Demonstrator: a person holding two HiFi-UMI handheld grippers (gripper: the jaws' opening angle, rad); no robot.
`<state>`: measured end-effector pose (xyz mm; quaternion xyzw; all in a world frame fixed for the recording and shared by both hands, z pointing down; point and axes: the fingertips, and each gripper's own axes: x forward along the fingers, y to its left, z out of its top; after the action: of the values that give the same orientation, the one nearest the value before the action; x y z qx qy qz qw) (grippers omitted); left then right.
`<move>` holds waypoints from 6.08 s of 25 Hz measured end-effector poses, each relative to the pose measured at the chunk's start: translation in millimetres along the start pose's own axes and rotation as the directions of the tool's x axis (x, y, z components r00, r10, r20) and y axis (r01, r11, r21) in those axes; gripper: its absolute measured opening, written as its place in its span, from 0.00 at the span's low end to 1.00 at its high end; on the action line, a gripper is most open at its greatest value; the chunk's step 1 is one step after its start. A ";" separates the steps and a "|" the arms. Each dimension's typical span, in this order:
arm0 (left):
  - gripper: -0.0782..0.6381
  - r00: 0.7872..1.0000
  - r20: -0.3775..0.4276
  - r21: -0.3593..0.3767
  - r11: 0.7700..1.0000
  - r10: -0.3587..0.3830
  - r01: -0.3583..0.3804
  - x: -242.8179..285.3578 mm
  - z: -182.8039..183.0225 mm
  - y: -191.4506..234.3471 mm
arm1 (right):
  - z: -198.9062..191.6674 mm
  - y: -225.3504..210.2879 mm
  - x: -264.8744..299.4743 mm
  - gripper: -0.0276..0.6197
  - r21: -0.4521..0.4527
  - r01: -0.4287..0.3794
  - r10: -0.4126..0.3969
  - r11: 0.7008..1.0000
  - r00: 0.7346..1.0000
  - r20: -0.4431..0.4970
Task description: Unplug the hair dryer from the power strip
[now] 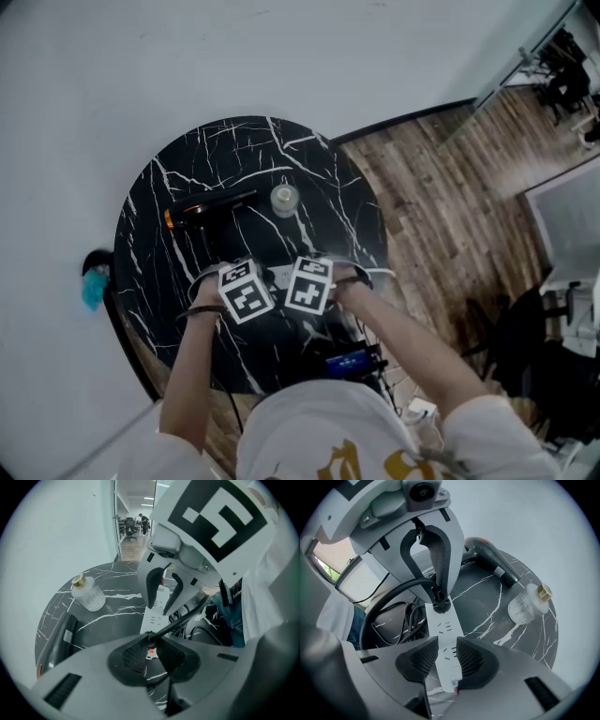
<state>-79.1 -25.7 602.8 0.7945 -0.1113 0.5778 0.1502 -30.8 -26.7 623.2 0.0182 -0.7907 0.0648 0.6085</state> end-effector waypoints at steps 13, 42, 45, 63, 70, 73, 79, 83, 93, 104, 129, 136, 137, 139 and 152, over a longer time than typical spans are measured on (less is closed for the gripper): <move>0.18 0.999 0.002 -0.028 0.999 0.032 -0.032 -0.8 0.7 -0.8 | 1.0 -1.7 -1.0 0.23 0.015 0.007 -0.007 1.000 1.000 0.009; 0.18 1.000 0.020 -0.042 0.999 -0.023 0.024 -3.8 -1.8 -0.5 | -0.7 2.6 -1.1 0.23 0.028 0.007 -0.007 1.000 1.000 0.000; 0.18 0.997 0.064 -0.076 0.996 -0.031 0.035 -3.8 3.0 8.1 | -1.1 2.5 -0.5 0.23 0.030 0.009 -0.009 1.000 1.000 0.006; 0.22 1.000 0.013 0.074 0.997 -0.021 0.020 9.6 -4.9 3.5 | -0.4 3.1 -1.3 0.23 0.037 0.014 -0.015 0.999 1.000 0.013; 0.18 0.998 0.020 0.047 0.997 -0.061 0.060 9.0 -2.8 2.0 | -0.8 1.9 -1.2 0.23 0.049 0.011 -0.012 0.999 1.000 0.020; 0.17 0.996 -0.047 0.148 0.986 0.080 -0.073 10.0 -4.9 -0.2 | 0.1 1.5 -1.2 0.23 0.066 0.009 -0.011 0.998 1.000 0.028; 0.17 0.996 -0.028 0.007 0.997 -0.079 0.080 5.4 -5.7 8.1 | -0.1 4.5 -0.8 0.22 0.041 0.014 -0.016 0.999 0.999 0.029; 0.18 0.992 0.001 0.026 0.992 -0.127 0.127 3.5 3.6 5.1 | -0.4 3.1 -0.8 0.22 0.064 0.020 -0.023 0.998 0.999 0.049; 0.17 0.996 -0.087 0.049 0.998 -0.034 0.039 9.1 -10.8 -4.3 | 0.1 6.4 -1.0 0.22 0.041 0.002 -0.004 0.999 0.999 0.048; 0.17 0.994 -0.098 0.130 0.991 0.058 -0.045 2.3 -7.1 4.9 | 1.9 5.1 -1.4 0.22 0.076 0.005 -0.009 0.997 0.998 0.058; 0.17 0.999 0.019 0.060 0.997 -0.048 0.047 -12.4 15.6 16.2 | 2.3 2.7 -1.3 0.22 0.104 0.016 -0.024 0.994 0.997 0.071; 0.17 0.979 0.175 -0.065 0.994 0.100 -0.090 -23.2 16.4 25.4 | 3.6 3.3 -0.6 0.22 0.092 0.017 -0.023 0.996 0.998 0.066; 0.17 0.968 0.208 -0.084 0.989 0.140 -0.125 -26.4 16.7 26.4 | 2.7 3.5 -0.6 0.22 0.087 0.021 -0.028 0.996 0.996 0.082; 0.17 0.942 0.264 -0.128 0.975 0.208 -0.180 -31.4 14.4 26.5 | 2.3 -2.2 -2.8 0.21 0.101 0.080 -0.096 0.992 0.982 0.163; 0.18 0.774 0.416 -0.456 0.846 0.478 -0.277 -46.2 -3.1 6.9 | -13.4 -27.0 -79.0 0.21 0.535 0.122 -0.443 0.836 0.727 0.525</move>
<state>-98.5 -30.7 560.5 0.8364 -0.4138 0.3310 0.1400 5.4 -55.7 552.5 0.3081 -0.8950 0.1457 0.2879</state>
